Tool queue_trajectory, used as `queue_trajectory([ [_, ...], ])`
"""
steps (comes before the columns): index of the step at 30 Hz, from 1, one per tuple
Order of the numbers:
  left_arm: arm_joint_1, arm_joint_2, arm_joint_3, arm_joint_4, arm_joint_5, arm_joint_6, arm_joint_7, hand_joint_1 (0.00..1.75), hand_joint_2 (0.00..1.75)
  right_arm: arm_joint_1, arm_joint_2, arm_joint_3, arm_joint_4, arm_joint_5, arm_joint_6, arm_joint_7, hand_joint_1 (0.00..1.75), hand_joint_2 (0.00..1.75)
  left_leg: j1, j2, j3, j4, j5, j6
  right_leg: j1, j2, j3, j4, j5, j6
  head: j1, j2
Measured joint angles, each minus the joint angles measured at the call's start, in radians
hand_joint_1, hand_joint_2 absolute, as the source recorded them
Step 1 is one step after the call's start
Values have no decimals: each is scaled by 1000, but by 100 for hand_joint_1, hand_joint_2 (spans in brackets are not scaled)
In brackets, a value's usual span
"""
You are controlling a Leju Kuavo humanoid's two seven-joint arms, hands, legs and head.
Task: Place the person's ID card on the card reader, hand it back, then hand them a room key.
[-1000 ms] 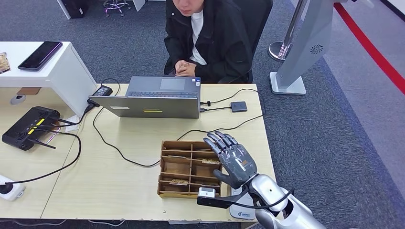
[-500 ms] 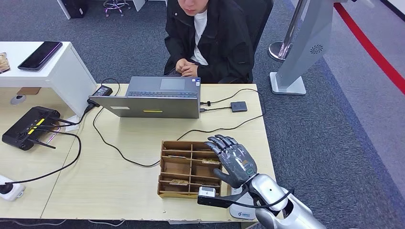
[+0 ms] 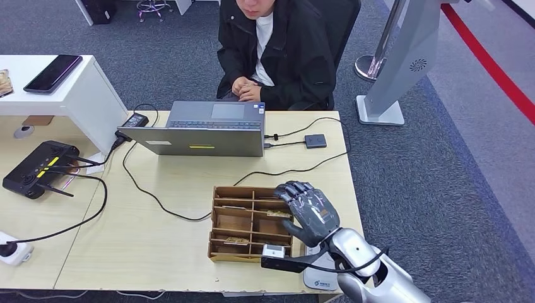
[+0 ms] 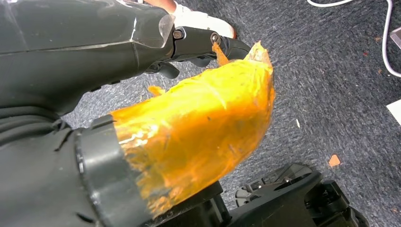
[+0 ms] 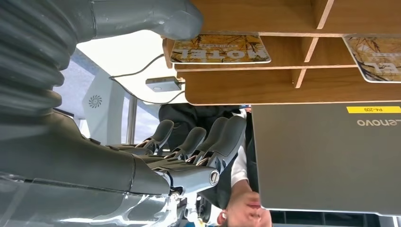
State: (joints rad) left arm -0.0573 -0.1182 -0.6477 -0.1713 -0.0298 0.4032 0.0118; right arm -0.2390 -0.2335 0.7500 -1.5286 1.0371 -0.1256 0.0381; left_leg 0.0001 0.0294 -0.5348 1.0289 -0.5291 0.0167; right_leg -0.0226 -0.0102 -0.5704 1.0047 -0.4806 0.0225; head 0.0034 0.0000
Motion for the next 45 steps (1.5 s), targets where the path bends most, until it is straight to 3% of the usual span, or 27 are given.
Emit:
queue_trajectory([
  [16, 0, 0, 0, 0, -6, -1, 0, 0, 0, -5, 0, -2, 0, -9, 14, 2, 60, 175, 0, 0, 0, 0, 0, 0, 0, 0, 0, 0, 0, 0, 0, 0],
  [36, 0, 0, 0, 0, -8, -1, 0, 0, 0, -11, 0, -2, 0, -17, 25, 3, 74, 175, 0, 0, 0, 0, 0, 0, 0, 0, 0, 0, 0, 0, 0, 0],
  [45, 0, 0, 0, 0, -9, -1, 0, 0, 0, -11, -1, -2, 1, -18, 31, 3, 69, 175, 0, 0, 0, 0, 0, 0, 0, 0, 0, 0, 0, 0, 0, 0],
])
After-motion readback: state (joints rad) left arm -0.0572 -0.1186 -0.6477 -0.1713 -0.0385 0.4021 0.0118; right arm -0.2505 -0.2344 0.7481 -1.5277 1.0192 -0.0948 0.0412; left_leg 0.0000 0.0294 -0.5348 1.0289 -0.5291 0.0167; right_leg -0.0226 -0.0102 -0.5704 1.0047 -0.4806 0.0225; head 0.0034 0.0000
